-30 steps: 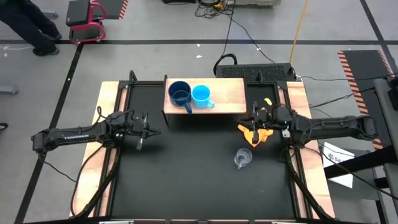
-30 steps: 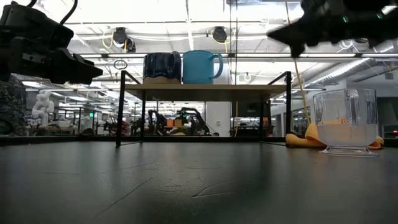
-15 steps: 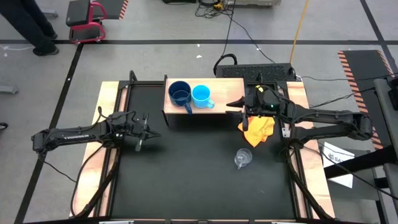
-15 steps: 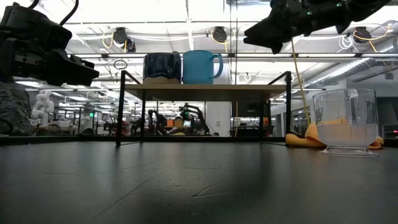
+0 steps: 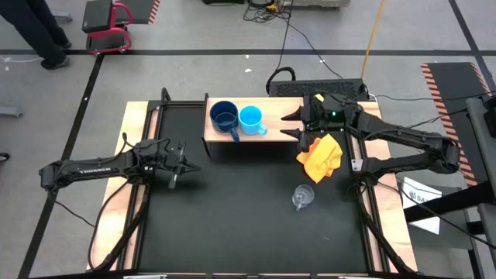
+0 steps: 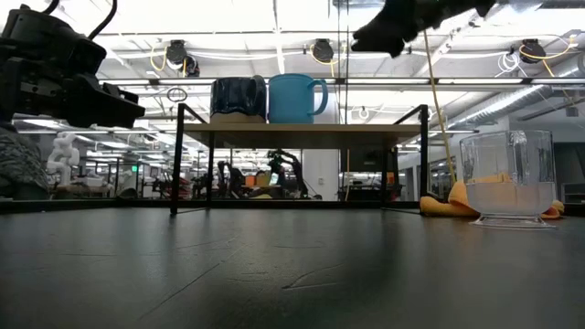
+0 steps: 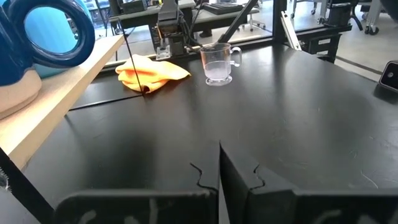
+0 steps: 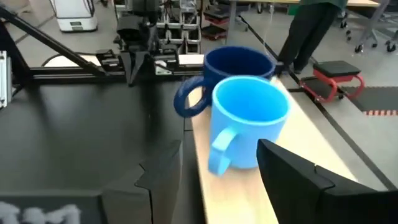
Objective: Stack small to large cups/mugs on shelf
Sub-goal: Put the blue mug on the shelf
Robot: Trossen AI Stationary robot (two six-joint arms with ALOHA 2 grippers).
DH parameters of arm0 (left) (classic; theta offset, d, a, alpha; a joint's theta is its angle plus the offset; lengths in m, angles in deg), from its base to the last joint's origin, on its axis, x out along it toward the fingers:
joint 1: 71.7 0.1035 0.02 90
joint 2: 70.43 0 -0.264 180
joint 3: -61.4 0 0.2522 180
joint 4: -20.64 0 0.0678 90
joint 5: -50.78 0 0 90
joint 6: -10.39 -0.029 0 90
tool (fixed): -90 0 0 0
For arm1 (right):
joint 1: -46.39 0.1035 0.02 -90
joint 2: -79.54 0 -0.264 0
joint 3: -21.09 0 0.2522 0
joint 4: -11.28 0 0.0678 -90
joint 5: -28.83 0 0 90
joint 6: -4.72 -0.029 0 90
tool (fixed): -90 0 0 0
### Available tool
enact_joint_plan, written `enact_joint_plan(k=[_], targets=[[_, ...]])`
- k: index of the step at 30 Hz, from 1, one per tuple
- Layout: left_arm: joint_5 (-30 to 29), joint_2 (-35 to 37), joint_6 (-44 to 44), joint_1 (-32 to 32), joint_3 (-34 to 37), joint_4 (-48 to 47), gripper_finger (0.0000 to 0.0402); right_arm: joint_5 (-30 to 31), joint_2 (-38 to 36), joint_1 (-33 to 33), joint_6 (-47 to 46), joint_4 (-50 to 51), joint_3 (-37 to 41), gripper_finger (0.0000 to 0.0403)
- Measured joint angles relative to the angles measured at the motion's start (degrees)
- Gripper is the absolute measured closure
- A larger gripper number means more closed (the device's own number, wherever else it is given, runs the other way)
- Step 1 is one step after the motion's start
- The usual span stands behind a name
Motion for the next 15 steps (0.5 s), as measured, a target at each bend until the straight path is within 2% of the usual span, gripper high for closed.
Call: enact_joint_plan(k=[4,7,9,15], targets=[[-0.02,0.0,0.1,0.0,0.0,0.0,0.0379,-1.31,2.31,-2.6,-0.5,5.37,-4.98,0.0203],[0.0,0.0,0.02,0.0,0.0,0.04,0.0386,-5.79,4.23,-3.43,-2.12,5.39,-5.3,0.0203],[-0.02,0.0,-0.12,0.0,0.0,0.04,0.0393,-6.27,5.56,-3.06,-2.24,4.96,-4.64,0.0203],[0.68,0.0,-0.14,0.0,-0.02,-0.08,0.0391,-6.25,9.29,-2.01,-1.98,-4.38,1.19,0.0204]])
